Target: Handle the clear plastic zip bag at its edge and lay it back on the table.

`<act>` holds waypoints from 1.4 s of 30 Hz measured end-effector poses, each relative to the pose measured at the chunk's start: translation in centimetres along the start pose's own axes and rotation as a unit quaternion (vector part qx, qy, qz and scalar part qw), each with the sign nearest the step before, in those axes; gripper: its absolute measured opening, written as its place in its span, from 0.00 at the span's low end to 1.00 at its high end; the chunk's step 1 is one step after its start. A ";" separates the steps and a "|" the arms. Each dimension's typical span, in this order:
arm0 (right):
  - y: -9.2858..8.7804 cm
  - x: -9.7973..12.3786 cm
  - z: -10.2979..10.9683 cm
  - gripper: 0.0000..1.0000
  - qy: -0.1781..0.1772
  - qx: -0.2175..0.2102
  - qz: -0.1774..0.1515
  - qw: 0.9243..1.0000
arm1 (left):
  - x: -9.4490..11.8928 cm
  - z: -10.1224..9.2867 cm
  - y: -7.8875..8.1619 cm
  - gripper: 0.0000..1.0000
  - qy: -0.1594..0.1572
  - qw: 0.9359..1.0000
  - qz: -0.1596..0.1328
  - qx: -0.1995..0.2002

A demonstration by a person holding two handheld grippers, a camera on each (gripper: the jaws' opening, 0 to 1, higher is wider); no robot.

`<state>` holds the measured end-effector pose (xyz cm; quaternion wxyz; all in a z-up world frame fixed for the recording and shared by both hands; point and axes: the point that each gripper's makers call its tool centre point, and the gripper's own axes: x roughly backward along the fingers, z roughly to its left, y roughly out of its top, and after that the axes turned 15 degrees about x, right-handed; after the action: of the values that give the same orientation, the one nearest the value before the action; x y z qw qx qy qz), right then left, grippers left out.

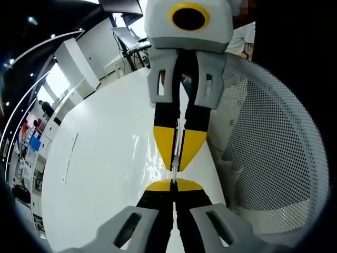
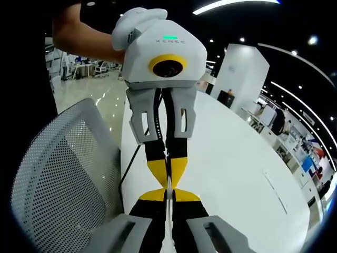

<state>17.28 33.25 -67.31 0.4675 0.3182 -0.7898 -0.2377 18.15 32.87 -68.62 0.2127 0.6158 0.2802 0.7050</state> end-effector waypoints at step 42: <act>-0.4 0.3 -0.3 0.00 -0.003 -0.002 0.002 1.000 | 0.1 0.3 -0.1 0.00 0.003 1.000 0.000 0.004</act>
<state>17.54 32.77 -67.31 0.4659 0.3149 -0.7914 -0.2396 18.41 33.04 -68.52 0.2093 0.6144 0.2840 0.7057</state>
